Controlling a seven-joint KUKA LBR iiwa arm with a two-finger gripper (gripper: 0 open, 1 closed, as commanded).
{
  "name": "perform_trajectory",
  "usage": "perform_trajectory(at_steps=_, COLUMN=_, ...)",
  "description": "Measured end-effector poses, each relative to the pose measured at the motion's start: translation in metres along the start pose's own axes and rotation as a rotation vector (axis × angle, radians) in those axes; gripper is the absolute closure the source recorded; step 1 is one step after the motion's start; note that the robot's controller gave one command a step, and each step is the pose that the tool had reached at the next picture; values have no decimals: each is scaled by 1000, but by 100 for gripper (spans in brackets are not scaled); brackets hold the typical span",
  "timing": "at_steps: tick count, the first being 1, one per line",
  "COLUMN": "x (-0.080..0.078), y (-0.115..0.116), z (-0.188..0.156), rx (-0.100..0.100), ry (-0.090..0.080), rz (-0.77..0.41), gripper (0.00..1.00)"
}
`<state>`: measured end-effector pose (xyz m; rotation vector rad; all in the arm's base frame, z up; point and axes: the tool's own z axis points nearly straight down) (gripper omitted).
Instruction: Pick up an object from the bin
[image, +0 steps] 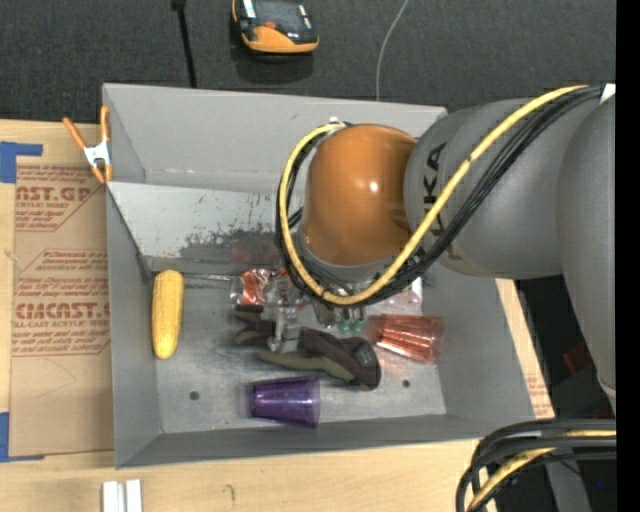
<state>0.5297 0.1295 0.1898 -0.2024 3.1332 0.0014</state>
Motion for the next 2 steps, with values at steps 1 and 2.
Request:
perform_trajectory(at_steps=1, x=0, y=0, z=0, rx=0, ry=0, rz=0, gripper=100)
perform_trajectory(at_steps=2, x=12, y=-21, z=-52, rx=0, ry=6, rz=-20, gripper=100)
